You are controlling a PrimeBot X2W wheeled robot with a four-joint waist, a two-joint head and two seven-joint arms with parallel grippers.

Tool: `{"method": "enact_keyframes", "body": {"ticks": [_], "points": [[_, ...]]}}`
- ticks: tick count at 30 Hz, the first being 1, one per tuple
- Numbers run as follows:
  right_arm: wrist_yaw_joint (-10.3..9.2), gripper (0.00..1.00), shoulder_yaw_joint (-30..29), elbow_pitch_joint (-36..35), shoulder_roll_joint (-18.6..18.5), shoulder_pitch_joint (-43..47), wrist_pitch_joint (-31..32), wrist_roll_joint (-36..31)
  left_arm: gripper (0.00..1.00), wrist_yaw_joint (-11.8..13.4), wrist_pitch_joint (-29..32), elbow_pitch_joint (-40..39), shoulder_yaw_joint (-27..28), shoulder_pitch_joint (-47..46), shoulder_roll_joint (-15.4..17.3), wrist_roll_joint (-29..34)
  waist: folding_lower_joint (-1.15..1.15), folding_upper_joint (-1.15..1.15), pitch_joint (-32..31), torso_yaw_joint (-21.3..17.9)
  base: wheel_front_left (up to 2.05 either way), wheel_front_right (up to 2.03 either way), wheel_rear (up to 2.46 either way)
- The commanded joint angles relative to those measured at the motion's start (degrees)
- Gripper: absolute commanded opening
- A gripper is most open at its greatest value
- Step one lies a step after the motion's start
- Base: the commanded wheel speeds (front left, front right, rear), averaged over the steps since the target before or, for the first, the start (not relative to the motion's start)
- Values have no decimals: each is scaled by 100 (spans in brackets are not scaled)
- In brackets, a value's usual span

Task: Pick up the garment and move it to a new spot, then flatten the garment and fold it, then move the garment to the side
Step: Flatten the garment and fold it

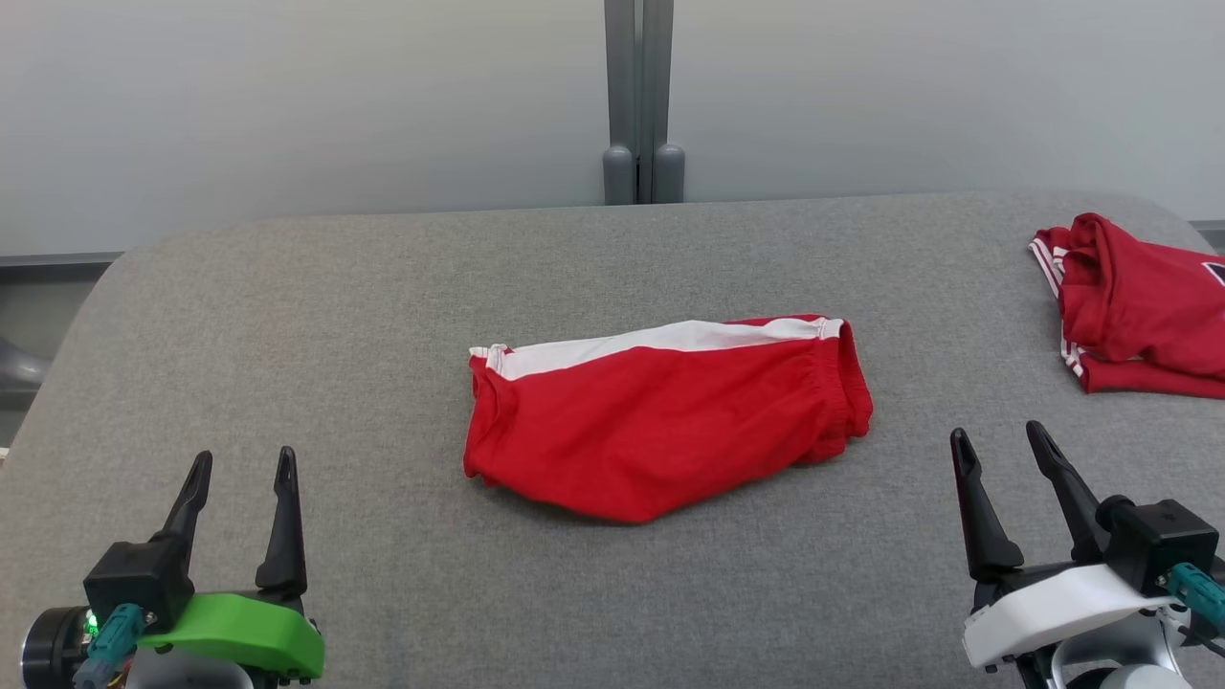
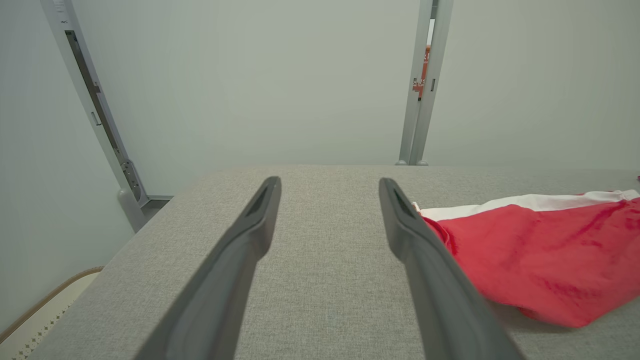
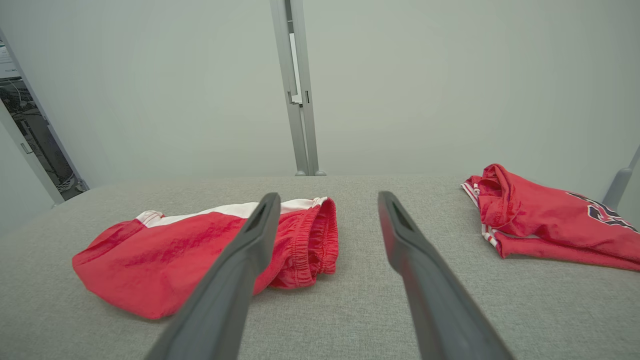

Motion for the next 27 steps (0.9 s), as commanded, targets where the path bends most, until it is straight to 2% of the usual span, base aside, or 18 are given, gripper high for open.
{"method": "enact_keyframes", "body": {"ticks": [1, 12, 16, 22, 27], "points": [[-6, 100, -3, 4, -6, -21, 23, -12, 100, 29, 22, -45, 9, -35, 52, -11, 0, 0, 4, 0, 0, 0, 0], [-6, 100, 14, 105, -2, -39, 46, -21, 100, 128, 72, -174, -33, 20, 61, -34, 0, 0, 34, -11, 0, 0, 0], [-6, 100, 123, 295, -127, -225, 25, -65, 100, 161, 33, -172, -39, -14, 73, 3, 0, 0, 81, 6, 0, 0, 0], [-6, 100, 424, 933, -392, -889, -39, -143, 100, 163, -21, -119, -138, -151, 27, 74, 0, 0, 193, 146, 0, 0, 0], [-6, 100, 654, 1708, -546, -1788, -126, -157, 100, 110, -89, -51, -257, -322, -26, 122, 0, 0, 488, 321, 0, 0, 0]]}}
